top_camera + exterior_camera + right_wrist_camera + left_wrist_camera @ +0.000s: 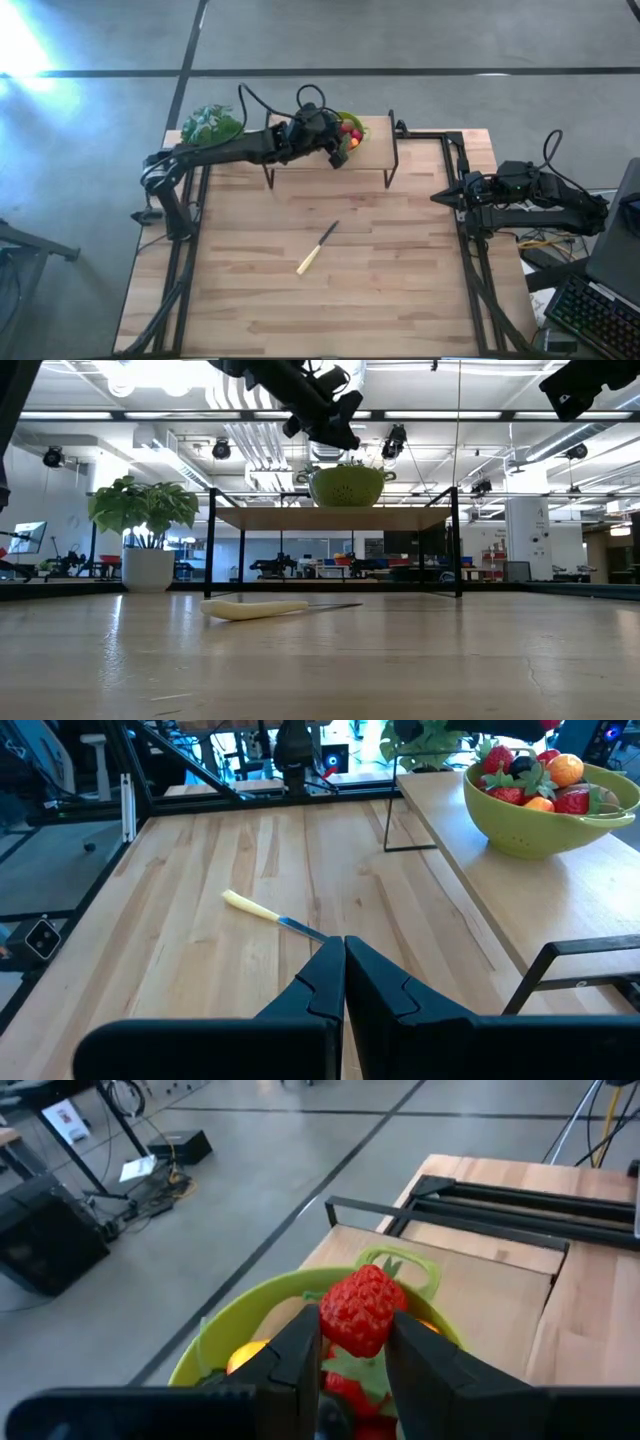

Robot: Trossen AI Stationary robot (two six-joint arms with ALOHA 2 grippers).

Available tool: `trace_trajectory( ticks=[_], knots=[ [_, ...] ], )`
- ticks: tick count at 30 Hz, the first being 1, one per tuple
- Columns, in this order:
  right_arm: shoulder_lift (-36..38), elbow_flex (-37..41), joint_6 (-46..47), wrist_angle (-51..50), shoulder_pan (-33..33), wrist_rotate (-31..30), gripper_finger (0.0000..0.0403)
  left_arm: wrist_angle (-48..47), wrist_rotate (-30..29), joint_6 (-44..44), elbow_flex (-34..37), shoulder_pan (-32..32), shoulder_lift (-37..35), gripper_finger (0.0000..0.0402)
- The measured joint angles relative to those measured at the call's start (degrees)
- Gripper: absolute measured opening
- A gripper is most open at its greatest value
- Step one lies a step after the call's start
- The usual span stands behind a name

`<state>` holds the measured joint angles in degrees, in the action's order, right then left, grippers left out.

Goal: Pick & Place Fruit
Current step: Put the raspberry into the strainer bowl, then put the knife on the shelf

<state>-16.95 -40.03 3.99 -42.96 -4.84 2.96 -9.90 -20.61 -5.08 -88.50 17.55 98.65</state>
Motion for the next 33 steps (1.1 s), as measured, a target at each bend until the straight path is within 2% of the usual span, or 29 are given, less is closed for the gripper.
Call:
trace_trajectory(
  ticks=[20,33],
  knots=[
    [0.0,0.0,0.0,0.0,0.0,0.0,0.0008,0.8,-0.1,-1.0,0.5,0.9,0.5,0.0104],
    [0.0,0.0,0.0,0.0,0.0,0.0,0.0008,0.2,-0.1,-2.4,0.6,0.9,0.5,0.0191]
  ],
)
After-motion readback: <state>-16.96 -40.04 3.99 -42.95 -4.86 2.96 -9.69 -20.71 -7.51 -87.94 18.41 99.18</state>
